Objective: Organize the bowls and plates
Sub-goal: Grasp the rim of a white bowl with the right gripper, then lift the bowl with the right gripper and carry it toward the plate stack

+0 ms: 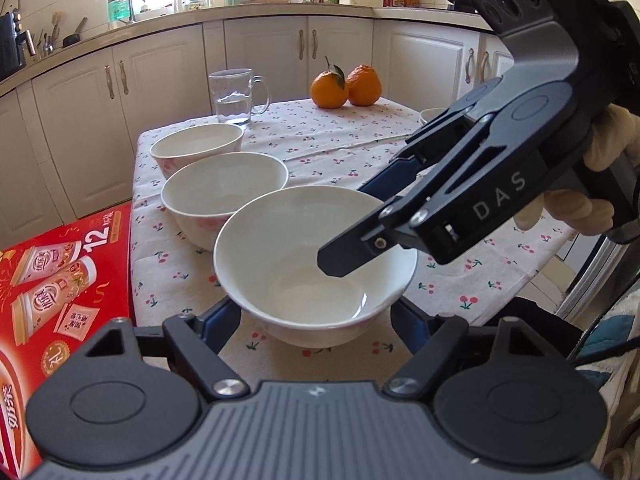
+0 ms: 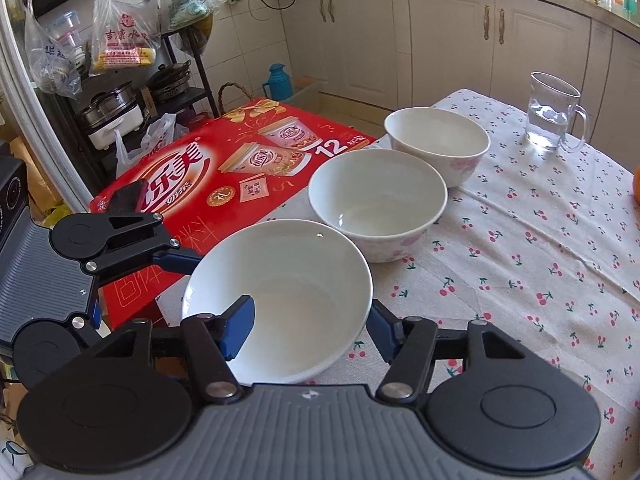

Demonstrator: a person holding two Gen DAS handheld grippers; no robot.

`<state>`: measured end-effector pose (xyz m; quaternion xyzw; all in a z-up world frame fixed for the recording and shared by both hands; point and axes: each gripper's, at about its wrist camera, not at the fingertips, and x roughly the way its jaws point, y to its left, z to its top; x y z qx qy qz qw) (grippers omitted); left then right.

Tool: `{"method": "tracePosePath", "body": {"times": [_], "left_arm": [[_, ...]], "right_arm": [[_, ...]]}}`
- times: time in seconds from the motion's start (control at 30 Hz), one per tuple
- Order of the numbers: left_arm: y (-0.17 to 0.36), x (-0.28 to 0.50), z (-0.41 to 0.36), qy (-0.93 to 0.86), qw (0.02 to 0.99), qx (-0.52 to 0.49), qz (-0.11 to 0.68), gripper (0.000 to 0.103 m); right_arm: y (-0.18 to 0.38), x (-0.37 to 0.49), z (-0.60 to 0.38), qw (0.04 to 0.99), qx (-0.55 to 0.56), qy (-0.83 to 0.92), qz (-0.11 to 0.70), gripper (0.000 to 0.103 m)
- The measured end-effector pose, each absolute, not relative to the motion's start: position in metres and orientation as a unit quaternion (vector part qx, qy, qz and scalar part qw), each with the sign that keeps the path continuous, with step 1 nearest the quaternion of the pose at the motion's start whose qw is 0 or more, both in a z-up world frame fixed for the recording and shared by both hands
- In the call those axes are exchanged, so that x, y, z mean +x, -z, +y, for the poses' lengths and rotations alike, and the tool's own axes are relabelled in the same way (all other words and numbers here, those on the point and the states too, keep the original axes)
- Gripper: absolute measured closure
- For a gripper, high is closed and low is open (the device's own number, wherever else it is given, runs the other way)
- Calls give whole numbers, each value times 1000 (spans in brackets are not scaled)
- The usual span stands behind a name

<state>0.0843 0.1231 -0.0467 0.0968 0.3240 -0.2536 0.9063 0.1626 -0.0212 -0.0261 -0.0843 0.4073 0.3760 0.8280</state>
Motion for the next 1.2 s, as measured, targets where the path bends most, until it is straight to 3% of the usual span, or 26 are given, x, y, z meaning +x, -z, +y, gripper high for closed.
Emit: {"method": "tracePosePath", "body": {"times": [1.2], "left_arm": [[55, 139, 25, 383, 865, 134, 295, 21]], "right_arm": [[32, 172, -134, 888, -19, -202, 413, 36]]}}
